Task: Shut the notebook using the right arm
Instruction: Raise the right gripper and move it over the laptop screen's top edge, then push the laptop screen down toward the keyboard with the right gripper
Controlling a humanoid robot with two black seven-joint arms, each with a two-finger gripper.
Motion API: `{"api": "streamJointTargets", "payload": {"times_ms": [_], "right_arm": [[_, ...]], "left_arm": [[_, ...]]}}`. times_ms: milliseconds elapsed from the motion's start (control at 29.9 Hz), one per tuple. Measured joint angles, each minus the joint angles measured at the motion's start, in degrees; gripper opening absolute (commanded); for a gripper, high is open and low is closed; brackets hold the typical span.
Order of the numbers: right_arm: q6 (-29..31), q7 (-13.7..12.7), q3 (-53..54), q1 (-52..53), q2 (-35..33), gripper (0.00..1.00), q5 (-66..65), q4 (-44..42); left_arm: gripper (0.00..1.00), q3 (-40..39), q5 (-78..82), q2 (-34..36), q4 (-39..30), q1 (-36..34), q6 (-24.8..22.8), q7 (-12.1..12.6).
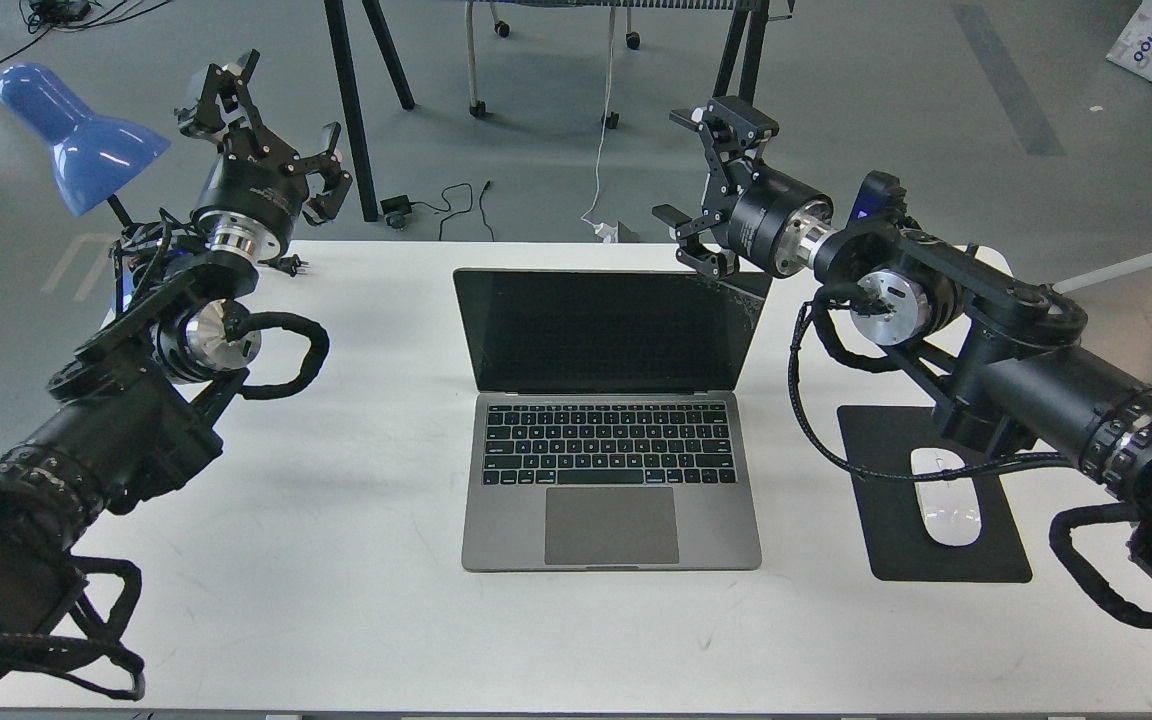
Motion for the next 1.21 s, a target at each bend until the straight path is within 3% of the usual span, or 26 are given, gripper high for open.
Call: {"api": "streamJointTargets", "payload": {"times_ms": [636, 1206], "right_arm": [[5.01, -0.10, -6.73, 0.22, -2.36, 1.00, -0.03, 3.73], [6.08, -0.09, -13.65, 0.57, -2.48, 1.00, -1.28, 7.29]], "left_arm": [[1.00, 0.07, 0.00, 0.09, 0.08, 0.00, 0.08, 0.00], [1.00, 0.05, 0.00, 0.09, 0.09, 0.00, 0.09, 0.00]]}}
